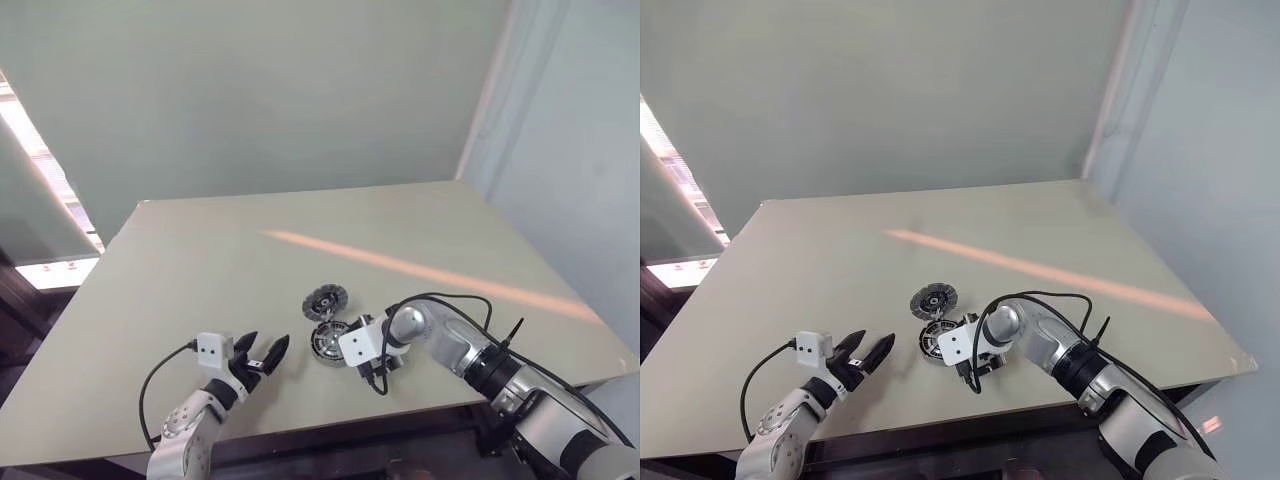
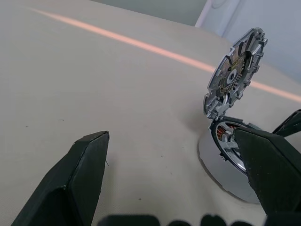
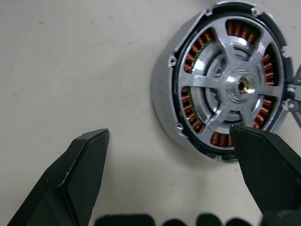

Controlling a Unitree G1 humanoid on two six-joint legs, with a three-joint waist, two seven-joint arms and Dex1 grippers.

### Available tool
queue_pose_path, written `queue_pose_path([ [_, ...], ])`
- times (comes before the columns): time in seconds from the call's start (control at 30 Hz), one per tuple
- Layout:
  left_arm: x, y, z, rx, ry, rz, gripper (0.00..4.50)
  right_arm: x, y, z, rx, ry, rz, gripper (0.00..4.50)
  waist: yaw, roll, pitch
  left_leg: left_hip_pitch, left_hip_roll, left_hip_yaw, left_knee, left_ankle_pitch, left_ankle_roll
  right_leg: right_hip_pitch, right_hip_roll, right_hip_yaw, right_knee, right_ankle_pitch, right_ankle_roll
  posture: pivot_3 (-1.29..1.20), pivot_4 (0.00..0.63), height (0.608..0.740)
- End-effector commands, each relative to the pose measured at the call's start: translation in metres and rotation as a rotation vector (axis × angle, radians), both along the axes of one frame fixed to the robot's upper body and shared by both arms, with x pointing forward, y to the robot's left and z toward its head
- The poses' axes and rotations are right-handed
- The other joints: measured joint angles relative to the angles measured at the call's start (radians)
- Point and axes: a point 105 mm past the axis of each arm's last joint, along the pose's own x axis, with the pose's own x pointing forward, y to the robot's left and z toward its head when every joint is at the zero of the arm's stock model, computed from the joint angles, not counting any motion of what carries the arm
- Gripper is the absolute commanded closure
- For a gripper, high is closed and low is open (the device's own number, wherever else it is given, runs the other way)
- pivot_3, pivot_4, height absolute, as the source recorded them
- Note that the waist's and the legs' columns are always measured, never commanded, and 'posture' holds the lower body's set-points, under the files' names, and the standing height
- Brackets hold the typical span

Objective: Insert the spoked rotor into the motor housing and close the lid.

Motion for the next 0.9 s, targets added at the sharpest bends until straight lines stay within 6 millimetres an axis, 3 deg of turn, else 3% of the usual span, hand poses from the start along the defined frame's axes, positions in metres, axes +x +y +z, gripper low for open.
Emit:
queue_pose_path([
  [0.03, 0.005, -0.005, 0.012, 0.002, -0.051, -0.02, 0.0, 0.01, 0.006, 0.013, 0.03, -0.055, -0.006, 0.02, 0.0, 0.0, 0.0, 0.0, 0.0, 0.0, 0.0, 0.0, 0.0, 0.0, 0.0, 0.0, 0.0, 0.0, 0.0, 0.0, 0.0, 0.74],
  [0.2, 0.005, -0.006, 0.012, 0.001, -0.049, -0.022, 0.0, 0.012, 0.003, 0.009, 0.013, -0.06, -0.021, 0.02, 0.0, 0.0, 0.0, 0.0, 0.0, 0.0, 0.0, 0.0, 0.0, 0.0, 0.0, 0.0, 0.0, 0.0, 0.0, 0.0, 0.0, 0.74],
  [0.63, 0.003, -0.005, 0.012, 0.003, -0.047, -0.017, 0.0, 0.016, 0.003, 0.004, 0.0, -0.075, -0.034, 4.27, 0.0, 0.0, 0.0, 0.0, 0.0, 0.0, 0.0, 0.0, 0.0, 0.0, 0.0, 0.0, 0.0, 0.0, 0.0, 0.0, 0.0, 0.74],
  [0.9, 0.002, -0.004, 0.011, 0.002, -0.048, -0.015, 0.0, 0.016, 0.007, 0.01, 0.02, -0.084, -0.019, 4.47, -0.001, 0.0, 0.0, 0.0, 0.0, 0.0, 0.0, 0.0, 0.0, 0.0, 0.0, 0.0, 0.0, 0.0, 0.0, 0.0, 0.0, 0.74],
])
